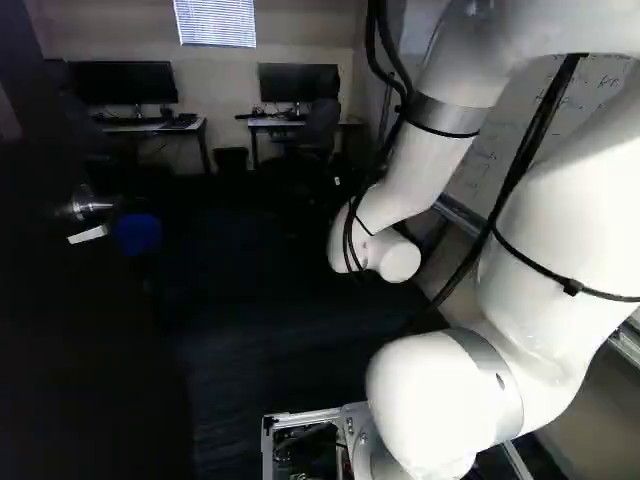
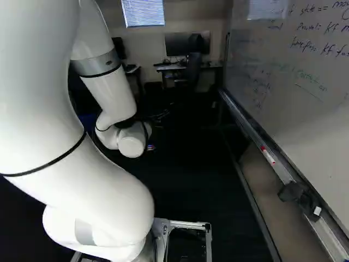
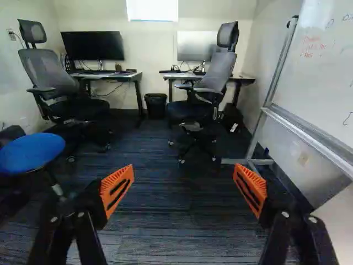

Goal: Open the door and move inside

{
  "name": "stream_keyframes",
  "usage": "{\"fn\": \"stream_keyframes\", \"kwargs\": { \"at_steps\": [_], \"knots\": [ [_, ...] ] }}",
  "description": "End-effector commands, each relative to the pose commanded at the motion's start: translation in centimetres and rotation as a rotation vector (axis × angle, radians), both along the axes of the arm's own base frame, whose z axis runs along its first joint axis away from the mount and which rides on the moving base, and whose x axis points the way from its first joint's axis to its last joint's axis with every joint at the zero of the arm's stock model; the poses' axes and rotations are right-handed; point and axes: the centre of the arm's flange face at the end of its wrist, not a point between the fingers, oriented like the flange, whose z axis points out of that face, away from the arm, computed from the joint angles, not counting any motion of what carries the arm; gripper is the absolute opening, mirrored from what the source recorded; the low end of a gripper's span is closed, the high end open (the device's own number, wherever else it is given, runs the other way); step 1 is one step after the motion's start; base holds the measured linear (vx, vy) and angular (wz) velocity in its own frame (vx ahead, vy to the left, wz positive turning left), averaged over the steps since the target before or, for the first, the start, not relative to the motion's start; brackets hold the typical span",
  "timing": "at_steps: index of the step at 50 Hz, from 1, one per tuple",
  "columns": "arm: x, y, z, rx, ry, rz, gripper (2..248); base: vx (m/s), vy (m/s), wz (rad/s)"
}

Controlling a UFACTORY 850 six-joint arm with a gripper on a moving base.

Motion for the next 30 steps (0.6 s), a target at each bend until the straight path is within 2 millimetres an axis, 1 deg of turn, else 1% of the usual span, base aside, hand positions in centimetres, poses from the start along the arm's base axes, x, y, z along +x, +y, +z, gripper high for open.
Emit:
{"fn": "stream_keyframes", "kwargs": {
  "at_steps": [30],
  "knots": [
    [0.00,0.00,0.00,0.000,0.000,0.000,247,0.208,0.006,-0.017]
  ]
}}
